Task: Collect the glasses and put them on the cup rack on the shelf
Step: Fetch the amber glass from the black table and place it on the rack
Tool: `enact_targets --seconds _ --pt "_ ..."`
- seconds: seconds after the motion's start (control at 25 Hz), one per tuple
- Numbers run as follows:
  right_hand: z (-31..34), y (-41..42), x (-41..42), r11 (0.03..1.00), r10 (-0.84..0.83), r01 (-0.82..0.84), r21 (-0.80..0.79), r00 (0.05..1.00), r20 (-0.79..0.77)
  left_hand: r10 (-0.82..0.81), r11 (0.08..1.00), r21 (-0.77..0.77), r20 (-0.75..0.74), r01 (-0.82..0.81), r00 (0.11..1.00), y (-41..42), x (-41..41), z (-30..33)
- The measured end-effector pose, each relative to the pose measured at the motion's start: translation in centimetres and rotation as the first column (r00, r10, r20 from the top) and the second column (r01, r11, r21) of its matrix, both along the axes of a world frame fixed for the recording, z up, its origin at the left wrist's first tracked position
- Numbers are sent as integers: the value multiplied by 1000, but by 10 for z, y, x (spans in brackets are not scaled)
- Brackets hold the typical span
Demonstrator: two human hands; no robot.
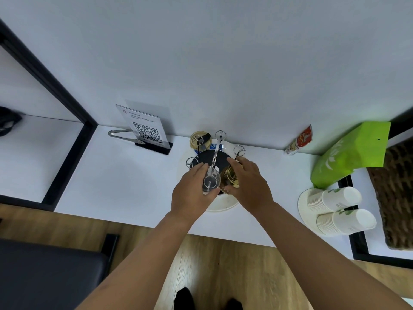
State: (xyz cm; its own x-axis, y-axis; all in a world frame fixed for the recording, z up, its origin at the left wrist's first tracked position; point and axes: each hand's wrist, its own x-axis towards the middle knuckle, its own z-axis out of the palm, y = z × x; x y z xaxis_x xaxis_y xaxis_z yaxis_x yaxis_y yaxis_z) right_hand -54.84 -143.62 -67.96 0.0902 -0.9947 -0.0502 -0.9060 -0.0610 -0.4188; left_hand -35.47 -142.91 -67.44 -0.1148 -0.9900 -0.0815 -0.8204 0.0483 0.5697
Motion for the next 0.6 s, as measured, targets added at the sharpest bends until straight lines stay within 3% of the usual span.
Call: enact_targets --seconds 0.6 --pt "25 8 -18 996 80 -83 -14 986 -144 -18 994 101 -172 36 985 9 -16 5"
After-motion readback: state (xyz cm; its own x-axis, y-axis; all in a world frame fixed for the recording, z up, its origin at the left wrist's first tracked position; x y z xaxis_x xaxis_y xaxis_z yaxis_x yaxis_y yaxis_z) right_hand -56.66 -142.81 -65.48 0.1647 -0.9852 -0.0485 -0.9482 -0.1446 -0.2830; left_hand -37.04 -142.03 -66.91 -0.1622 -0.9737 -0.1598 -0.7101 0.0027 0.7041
